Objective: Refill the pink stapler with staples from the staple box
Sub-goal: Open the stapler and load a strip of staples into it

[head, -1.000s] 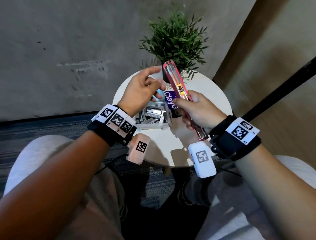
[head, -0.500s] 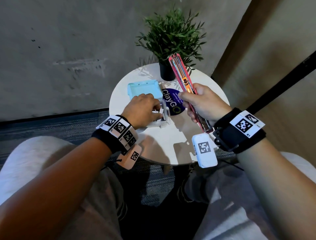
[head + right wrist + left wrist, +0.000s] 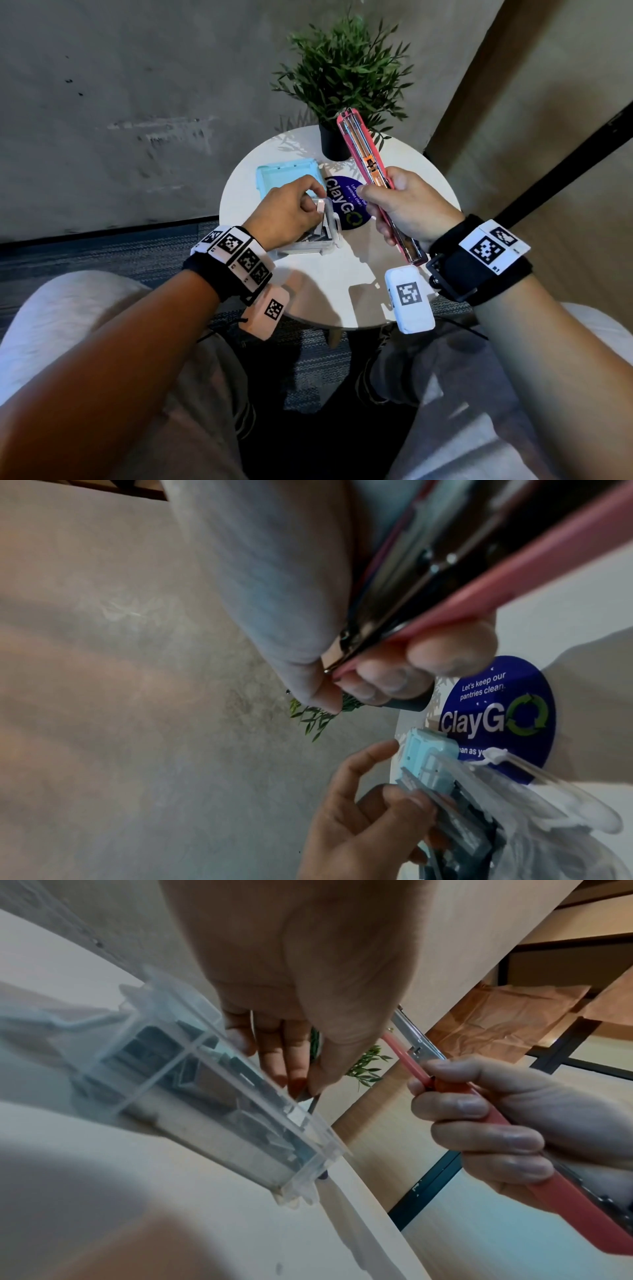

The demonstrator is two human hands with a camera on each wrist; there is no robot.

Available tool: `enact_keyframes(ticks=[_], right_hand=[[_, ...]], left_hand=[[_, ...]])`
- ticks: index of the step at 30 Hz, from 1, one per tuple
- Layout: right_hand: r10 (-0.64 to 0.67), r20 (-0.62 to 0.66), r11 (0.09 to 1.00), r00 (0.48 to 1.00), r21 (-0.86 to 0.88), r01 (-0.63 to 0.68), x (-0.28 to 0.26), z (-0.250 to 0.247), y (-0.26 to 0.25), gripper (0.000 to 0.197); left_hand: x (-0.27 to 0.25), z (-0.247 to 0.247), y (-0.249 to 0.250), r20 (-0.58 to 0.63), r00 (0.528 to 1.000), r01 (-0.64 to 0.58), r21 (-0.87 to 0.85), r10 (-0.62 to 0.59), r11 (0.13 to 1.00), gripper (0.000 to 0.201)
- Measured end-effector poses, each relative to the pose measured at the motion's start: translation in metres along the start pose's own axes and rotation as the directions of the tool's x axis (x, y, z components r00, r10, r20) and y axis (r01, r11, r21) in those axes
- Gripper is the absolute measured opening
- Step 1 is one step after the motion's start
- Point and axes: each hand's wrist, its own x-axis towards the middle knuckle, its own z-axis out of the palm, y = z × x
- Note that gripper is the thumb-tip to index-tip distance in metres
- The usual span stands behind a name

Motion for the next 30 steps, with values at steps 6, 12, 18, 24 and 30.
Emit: enact_keyframes(ticks=[6, 12, 18, 24, 30], right_hand=[[0.0, 0.003, 1.0, 1.0, -0.009, 0.0, 0.001, 0.001, 0.001, 0.018], [0.006, 0.017, 1.0, 1.0, -0.02, -0.006, 0.001, 0.001, 0.003, 0.019], [0.015, 0.034, 1.0, 0.999, -0.026, -0.014, 0.002, 0.005, 0.007, 0.019], [0.011, 0.048, 0.998, 0.999, -0.068, -0.008, 0.003, 0.007, 0.01, 0.017], [-0.003, 0.084, 0.994, 0.996, -0.107, 0.012, 0.003, 0.009, 0.011, 0.016]], left_hand=[[-0.002, -0.006, 0.002, 0.013, 0.999, 0.051, -0.142, -0.049, 0.989, 0.026], [-0.002, -0.012, 0.002, 0.013, 0.997, 0.08, -0.309, -0.08, 0.948, 0.015], [0.0, -0.021, 0.0, -0.016, 0.999, 0.039, -0.09, -0.041, 0.995, 0.022], [0.003, -0.028, -0.008, -0.07, 0.995, 0.073, 0.128, -0.065, 0.989, 0.026], [0.007, -0.05, -0.004, -0.218, 0.976, -0.045, -0.296, -0.021, 0.954, 0.02]])
